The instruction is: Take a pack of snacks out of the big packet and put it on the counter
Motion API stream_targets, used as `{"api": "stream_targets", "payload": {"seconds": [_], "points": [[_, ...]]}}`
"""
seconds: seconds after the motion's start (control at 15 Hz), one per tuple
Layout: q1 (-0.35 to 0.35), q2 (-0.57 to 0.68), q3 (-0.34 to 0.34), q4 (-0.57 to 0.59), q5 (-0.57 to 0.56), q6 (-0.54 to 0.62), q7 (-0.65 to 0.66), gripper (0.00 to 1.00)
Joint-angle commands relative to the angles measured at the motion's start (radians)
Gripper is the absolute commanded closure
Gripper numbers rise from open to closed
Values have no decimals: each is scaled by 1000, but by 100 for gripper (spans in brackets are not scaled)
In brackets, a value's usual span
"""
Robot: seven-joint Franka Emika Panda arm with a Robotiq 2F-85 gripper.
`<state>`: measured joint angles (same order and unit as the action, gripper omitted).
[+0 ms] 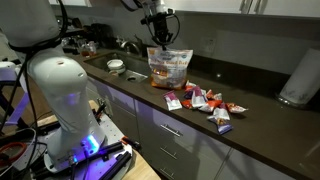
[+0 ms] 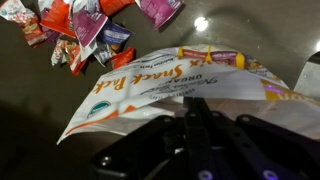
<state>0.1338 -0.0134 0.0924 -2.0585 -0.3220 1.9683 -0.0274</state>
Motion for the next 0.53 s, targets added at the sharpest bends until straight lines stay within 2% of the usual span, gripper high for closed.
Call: {"api": "stream_targets", "payload": {"seconds": [0.0,0.13,0.47], "points": [[-6,-18,11,1,1,-18,18,69],[-9,-11,8,-16,2,33,20,64],[-19,40,-3,-72,4,202,20,33]]}}
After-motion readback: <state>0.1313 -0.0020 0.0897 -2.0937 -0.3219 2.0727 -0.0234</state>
